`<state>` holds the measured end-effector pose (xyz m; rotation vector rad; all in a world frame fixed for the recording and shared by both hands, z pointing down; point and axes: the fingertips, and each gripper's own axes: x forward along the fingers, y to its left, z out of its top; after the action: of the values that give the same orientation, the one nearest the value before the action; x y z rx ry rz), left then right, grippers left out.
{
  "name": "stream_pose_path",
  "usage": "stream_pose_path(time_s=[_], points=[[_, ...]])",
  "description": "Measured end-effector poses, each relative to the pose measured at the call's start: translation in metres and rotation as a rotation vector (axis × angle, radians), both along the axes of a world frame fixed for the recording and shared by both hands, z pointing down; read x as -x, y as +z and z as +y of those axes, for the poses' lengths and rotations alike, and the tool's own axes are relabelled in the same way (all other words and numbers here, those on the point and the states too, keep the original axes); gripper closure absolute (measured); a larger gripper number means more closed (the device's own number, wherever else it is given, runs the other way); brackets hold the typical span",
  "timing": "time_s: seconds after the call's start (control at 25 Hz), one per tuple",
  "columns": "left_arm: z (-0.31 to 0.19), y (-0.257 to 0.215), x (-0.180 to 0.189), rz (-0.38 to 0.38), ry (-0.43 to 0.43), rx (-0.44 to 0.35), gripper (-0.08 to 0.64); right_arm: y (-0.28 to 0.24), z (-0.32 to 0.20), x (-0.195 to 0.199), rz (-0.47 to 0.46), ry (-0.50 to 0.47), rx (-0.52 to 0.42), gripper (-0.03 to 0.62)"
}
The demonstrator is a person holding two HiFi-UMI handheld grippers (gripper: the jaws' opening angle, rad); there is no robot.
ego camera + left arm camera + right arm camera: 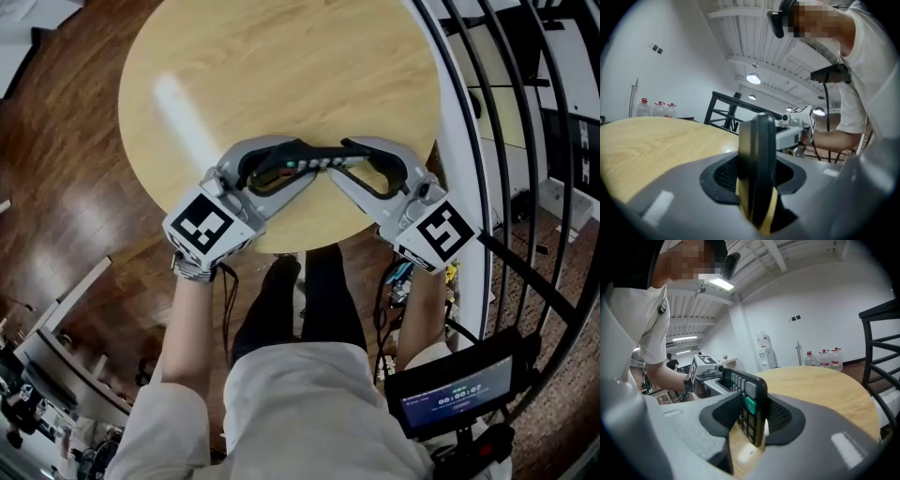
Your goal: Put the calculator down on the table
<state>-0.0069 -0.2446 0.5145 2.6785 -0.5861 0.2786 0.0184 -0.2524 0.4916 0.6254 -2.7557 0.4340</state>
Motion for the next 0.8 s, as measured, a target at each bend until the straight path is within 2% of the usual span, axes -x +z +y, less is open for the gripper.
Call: stream_pose_path(time_s=[0.12, 0.24, 0.48, 0.64, 0.8], points=[[-0.003, 0.012, 0.001, -0.03, 0.028, 0.013, 0.379, 0.008, -0.003, 0.001, 0.012, -0.003, 0.008, 0.446], [-0.006, 0.021, -0.001, -0.05, 0.032, 0.054, 0.377, 0.016, -0.007, -0.001, 0.015, -0.007, 0.027, 0.446], [-0.008, 0.032, -0.004, -0.084, 0.029, 0.087, 0.377, 0.027, -0.009, -0.005, 0.02, 0.021, 0.04, 0.446], [-0.009, 0.031, -0.006, -0.073, 0.037, 0.092, 0.377, 0.025, -0.01, -0.007, 0.023, 0.038, 0.024, 0.443], [-0.016, 0.034, -0.008, -0.082, 0.02, 0.087, 0.376, 0.027, -0.019, -0.013, 0.037, 0.1, -0.017, 0.418]])
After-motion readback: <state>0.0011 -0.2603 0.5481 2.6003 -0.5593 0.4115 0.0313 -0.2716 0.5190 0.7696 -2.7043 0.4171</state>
